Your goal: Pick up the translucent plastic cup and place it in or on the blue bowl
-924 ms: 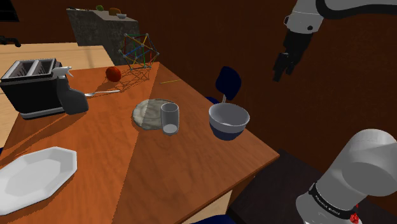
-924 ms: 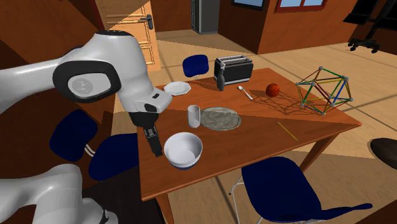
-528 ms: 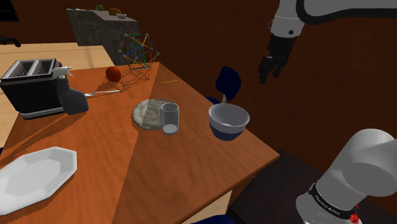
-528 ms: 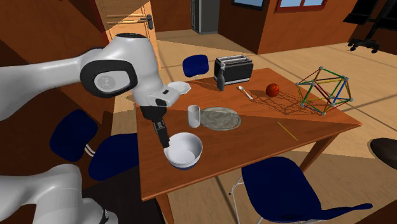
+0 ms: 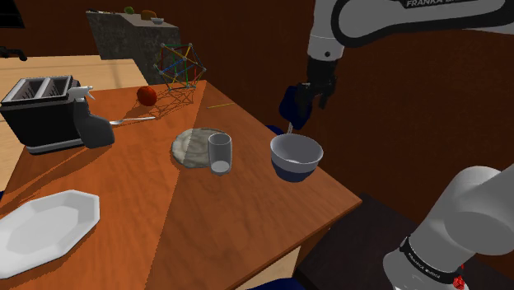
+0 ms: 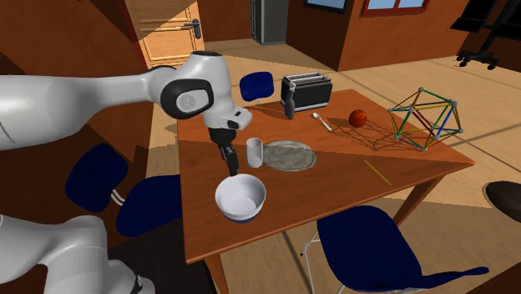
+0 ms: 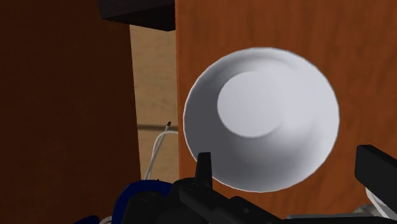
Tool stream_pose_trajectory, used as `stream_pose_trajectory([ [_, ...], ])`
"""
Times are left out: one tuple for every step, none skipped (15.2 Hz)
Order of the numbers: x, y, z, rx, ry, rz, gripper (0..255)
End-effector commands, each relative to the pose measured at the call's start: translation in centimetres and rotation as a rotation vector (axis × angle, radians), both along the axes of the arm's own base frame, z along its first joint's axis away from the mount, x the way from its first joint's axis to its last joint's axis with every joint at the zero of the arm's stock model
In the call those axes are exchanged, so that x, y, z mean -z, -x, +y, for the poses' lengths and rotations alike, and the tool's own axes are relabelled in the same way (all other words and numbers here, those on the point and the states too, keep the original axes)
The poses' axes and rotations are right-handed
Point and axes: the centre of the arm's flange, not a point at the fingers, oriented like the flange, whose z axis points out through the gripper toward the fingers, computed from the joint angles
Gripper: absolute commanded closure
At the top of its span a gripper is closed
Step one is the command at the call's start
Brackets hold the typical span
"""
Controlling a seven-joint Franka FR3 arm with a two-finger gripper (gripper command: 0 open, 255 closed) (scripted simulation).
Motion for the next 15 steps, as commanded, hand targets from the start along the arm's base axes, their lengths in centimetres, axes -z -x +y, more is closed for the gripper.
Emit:
stream_pose_trajectory([
  [0.7, -1.9, 1.8, 0.008, -0.005, 0.003, 0],
  [1.2, -2.9, 2.6, 0.011, -0.007, 0.004, 0],
  [1.6, -3.8, 3.5, 0.014, -0.009, 0.006, 0],
  [2.0, -4.8, 4.3, 0.018, -0.011, 0.008, 0],
  [2.4, -5.7, 5.1, 0.021, -0.013, 0.009, 0],
  [2.9, -6.7, 5.9, 0.025, -0.015, 0.011, 0],
  [3.3, -7.6, 6.7, 0.028, -0.016, 0.012, 0],
  [3.7, -8.6, 7.5, 0.031, -0.018, 0.014, 0],
  [4.1, -9.5, 8.3, 0.035, -0.02, 0.016, 0],
  [4.6, -10.5, 9.1, 0.038, -0.022, 0.017, 0],
  [5.0, -11.5, 9.9, 0.041, -0.024, 0.019, 0],
  [5.4, -12.4, 10.7, 0.045, -0.026, 0.02, 0],
  [5.9, -13.4, 11.5, 0.048, -0.028, 0.022, 0],
  [6.3, -14.3, 12.3, 0.052, -0.03, 0.024, 0],
  [6.7, -15.3, 13.1, 0.055, -0.032, 0.025, 0],
])
